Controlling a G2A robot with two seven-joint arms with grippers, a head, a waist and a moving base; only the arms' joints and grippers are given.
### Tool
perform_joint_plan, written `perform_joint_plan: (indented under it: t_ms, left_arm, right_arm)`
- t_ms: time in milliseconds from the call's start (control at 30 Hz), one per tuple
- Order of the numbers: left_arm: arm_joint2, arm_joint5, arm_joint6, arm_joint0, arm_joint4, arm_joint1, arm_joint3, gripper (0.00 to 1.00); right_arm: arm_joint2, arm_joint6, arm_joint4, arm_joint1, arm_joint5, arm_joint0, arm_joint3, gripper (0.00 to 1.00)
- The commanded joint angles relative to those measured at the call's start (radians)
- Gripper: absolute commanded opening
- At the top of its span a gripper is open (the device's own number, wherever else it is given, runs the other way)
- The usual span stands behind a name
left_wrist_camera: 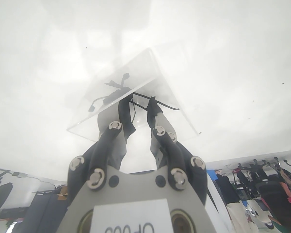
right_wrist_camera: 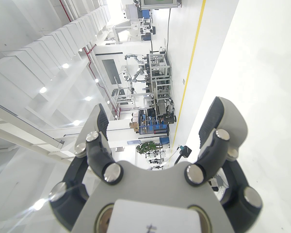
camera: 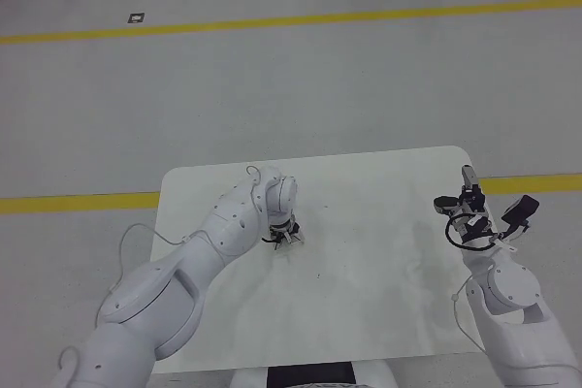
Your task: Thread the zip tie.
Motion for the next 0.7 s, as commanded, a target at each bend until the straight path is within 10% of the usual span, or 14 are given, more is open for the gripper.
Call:
perform_joint_plan:
  t_ms: [0, 167, 667]
  left_arm:
    - [0.002, -0.003, 0.003, -0.002, -0.004, -0.003, 0.009, 0.17]
    - [0.005, -0.011, 0.011, -0.012, -0.013, -0.010, 0.027, 0.00]
    - [-0.003, 0.001, -0.072, -0.057, -0.013, 0.000, -0.021, 0.00]
  right_arm:
    - [0.000, 0.000, 0.000, 0.000, 0.000, 0.000, 0.000, 1.00]
    - [0.000, 0.000, 0.000, 0.000, 0.000, 0.000, 0.000, 1.00]
    - [0.000, 0.000, 0.000, 0.000, 0.000, 0.000, 0.000, 1.00]
